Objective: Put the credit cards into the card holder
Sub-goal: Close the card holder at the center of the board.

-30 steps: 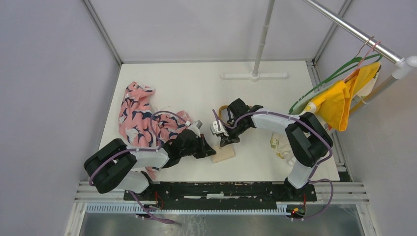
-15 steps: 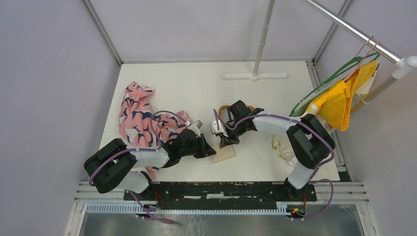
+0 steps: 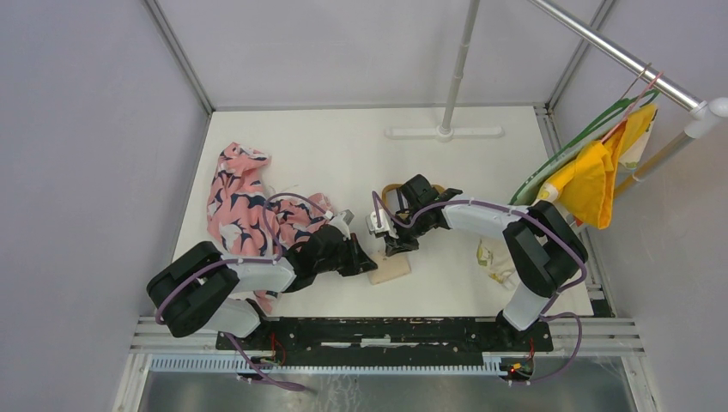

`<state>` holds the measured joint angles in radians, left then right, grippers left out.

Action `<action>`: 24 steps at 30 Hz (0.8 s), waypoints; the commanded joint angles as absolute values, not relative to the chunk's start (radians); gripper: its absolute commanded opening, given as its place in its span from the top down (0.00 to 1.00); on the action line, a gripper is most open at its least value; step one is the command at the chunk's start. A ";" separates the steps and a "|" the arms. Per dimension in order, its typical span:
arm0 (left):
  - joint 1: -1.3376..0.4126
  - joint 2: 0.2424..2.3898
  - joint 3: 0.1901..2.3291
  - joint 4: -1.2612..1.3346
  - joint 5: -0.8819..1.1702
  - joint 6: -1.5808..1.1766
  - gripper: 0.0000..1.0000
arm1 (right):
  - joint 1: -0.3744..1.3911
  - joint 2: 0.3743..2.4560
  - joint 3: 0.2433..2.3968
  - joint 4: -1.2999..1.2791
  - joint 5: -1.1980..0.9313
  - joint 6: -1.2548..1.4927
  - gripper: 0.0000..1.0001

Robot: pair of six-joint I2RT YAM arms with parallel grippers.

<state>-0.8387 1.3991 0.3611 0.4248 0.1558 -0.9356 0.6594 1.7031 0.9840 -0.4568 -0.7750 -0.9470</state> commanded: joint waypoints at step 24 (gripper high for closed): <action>-0.844 1.431 0.386 0.319 0.065 -0.944 0.98 | 0.687 1.622 0.951 -0.467 -0.781 -0.956 1.00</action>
<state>-0.8406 1.4117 0.3782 0.4122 0.1513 -0.9356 0.6640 1.6463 0.9634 -0.4458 -0.7658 -0.9222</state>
